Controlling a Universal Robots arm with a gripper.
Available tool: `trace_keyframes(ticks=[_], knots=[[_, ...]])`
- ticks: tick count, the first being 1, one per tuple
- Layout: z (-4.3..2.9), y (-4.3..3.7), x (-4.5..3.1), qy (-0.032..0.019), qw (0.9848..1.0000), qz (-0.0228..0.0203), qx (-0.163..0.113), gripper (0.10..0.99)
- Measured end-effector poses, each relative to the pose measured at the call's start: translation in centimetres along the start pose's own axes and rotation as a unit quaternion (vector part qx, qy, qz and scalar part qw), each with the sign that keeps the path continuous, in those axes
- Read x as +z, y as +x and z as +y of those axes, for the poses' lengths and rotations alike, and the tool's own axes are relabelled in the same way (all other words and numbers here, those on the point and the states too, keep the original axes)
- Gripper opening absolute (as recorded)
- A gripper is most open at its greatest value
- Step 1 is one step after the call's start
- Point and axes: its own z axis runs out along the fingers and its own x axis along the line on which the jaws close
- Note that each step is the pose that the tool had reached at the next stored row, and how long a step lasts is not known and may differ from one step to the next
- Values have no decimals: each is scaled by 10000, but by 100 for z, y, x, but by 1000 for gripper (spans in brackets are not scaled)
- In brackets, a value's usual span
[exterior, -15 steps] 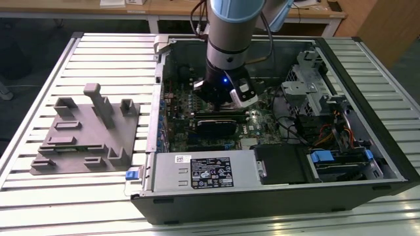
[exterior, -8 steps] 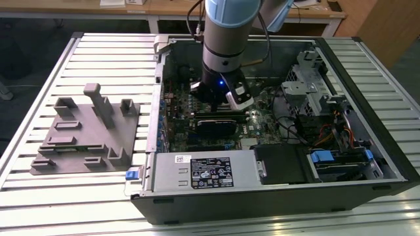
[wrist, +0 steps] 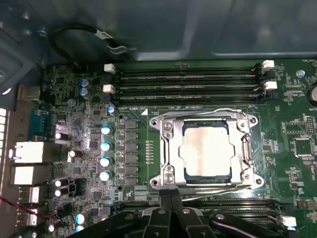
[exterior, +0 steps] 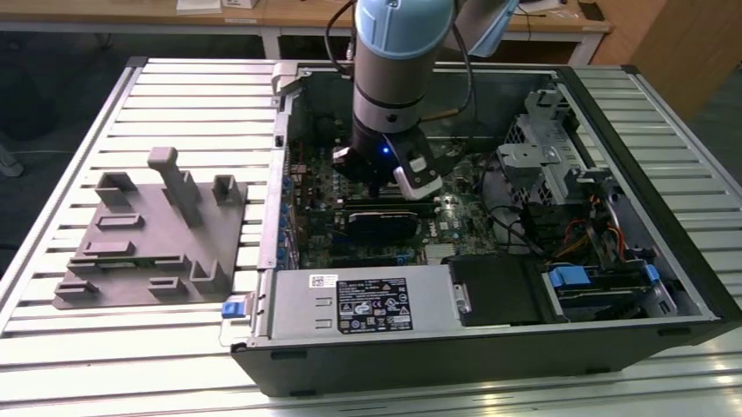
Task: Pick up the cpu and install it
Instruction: 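Install the second cpu locking lever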
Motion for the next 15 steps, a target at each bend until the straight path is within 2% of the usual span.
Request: trace_keyframes(ticks=[10,12,15], knots=[[-59,22,44,-73,10000,2,-1,106],[-68,26,51,-108,9999,3,-2,106],[-77,36,58,-186,9998,3,-4,106]])
